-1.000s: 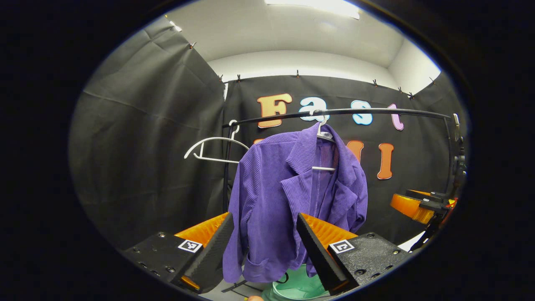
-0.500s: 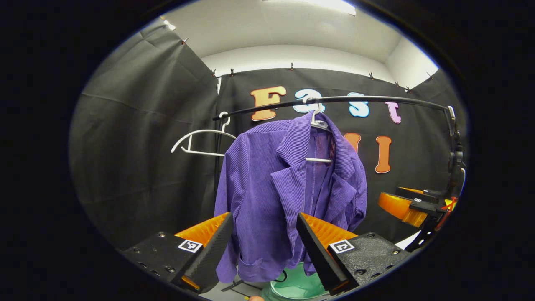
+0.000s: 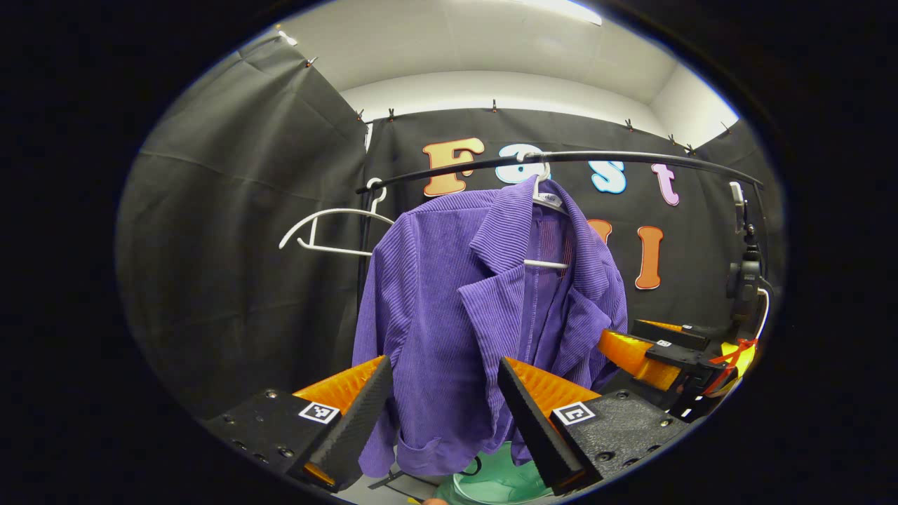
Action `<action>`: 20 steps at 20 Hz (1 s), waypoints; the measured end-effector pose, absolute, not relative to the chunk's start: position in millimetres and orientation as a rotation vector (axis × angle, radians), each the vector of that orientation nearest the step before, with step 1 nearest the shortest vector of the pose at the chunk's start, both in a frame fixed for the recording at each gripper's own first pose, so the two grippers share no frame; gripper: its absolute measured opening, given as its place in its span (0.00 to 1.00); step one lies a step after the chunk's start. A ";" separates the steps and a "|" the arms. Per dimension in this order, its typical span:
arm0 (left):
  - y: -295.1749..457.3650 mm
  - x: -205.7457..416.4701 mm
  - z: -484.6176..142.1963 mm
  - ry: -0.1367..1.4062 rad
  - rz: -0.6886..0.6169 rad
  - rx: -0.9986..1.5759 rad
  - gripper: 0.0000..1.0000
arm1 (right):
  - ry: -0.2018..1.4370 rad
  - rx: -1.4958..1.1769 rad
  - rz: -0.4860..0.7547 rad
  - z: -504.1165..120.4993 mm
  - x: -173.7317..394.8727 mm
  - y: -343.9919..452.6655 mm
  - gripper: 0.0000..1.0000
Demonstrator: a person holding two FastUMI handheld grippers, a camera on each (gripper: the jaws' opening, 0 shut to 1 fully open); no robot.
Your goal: Grasp the clothes on the hanger with both hands and then place them into the laundry hamper below.
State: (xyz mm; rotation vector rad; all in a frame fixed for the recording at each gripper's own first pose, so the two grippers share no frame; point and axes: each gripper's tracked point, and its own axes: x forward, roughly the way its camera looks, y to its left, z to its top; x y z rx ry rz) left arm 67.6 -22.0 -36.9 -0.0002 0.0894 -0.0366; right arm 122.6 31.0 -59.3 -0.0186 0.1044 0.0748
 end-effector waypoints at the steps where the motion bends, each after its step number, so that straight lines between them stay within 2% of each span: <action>1: -21.8 69.9 -38.9 0.095 -0.037 -0.005 0.93 | 0.111 -0.016 0.075 -62.1 128.9 31.1 0.89; 2: -21.5 72.9 -40.6 0.099 -0.037 -0.009 0.93 | 0.115 -0.011 0.075 -64.9 136.3 30.7 0.97; 3: -20.4 75.2 -41.6 0.101 -0.034 -0.011 0.93 | 0.115 -0.006 0.078 -66.0 142.7 32.1 0.95; 7: -19.3 88.1 -45.1 0.107 -0.027 -0.010 0.95 | 0.122 0.012 0.099 -72.0 159.0 39.4 0.70; 8: -21.3 90.7 -46.3 0.110 -0.031 -0.010 0.92 | 0.124 0.015 0.109 -72.8 162.2 43.2 0.66; 10: -25.5 95.7 -47.2 0.109 -0.041 -0.008 0.95 | 0.124 0.020 0.125 -74.1 163.7 45.6 0.53; 11: -27.9 96.9 -47.2 0.107 -0.043 -0.010 0.92 | 0.121 0.022 0.134 -73.4 163.7 47.3 0.46; 12: -29.4 99.9 -47.6 0.106 -0.043 -0.013 0.95 | 0.124 0.028 0.142 -75.4 165.3 48.5 0.39; 13: -31.5 101.1 -48.9 0.108 -0.044 -0.015 0.92 | 0.123 0.029 0.139 -75.8 167.9 48.2 0.33; 15: -35.7 104.5 -51.5 0.115 -0.047 -0.014 0.92 | 0.131 0.033 0.143 -76.9 171.0 48.7 0.19; 16: -38.1 106.6 -51.8 0.115 -0.050 -0.012 0.95 | 0.132 0.033 0.127 -77.0 171.4 45.5 0.13; 17: -38.0 107.0 -51.4 0.113 -0.049 -0.012 0.95 | 0.128 0.034 0.126 -75.1 170.5 45.1 0.01; 18: -39.0 108.1 -50.8 0.110 -0.048 -0.017 0.92 | 0.129 0.035 0.128 -75.1 171.5 44.9 0.02; 19: -40.4 111.3 -50.5 0.108 -0.049 -0.022 0.92 | 0.130 0.037 0.124 -74.9 172.8 43.6 0.08; 20: -42.0 115.1 -50.2 0.106 -0.048 -0.028 0.95 | 0.129 0.043 0.119 -74.1 169.9 42.5 0.08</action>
